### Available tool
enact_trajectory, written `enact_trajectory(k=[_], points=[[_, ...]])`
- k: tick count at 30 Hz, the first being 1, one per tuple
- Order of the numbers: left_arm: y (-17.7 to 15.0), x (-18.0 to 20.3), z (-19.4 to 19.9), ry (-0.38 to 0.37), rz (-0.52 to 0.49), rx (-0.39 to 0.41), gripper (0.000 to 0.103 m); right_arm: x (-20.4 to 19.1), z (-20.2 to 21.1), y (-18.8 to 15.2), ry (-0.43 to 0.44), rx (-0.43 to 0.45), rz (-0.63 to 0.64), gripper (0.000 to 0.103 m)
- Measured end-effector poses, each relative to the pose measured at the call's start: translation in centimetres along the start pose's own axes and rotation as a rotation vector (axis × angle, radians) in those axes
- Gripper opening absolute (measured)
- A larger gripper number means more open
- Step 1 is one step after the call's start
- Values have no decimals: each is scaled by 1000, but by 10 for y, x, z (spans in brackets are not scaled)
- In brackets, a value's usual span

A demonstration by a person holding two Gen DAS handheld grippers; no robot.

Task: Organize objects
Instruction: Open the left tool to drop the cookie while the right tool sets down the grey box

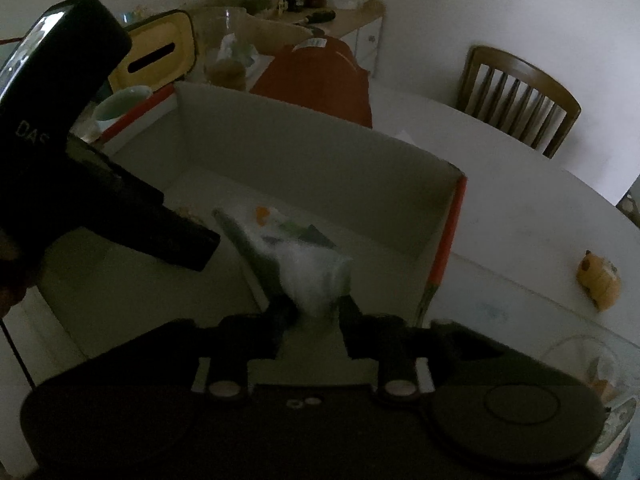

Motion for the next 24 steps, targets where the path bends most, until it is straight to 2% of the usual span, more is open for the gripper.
enact_trajectory(k=[3, 14, 24], points=[[1, 0, 4, -3, 1, 22, 67, 1, 5, -1, 14, 9, -8, 41], [-6, 11, 45, -10, 10, 150, 67, 18, 43, -4, 59, 79, -69, 43], [-20, 47, 103, -83, 2, 266, 67, 36, 91, -15, 97, 166, -125, 46]])
Point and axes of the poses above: each gripper's, at about its wrist camera, not at the fingertips, and z roughly against the way its jaws point, x to its right, y to its top, the point moved 6 cm from there along -z, roughly the way its jaws point, and after that the axes turned 3 degrees about -y, right-handed, at the moved point
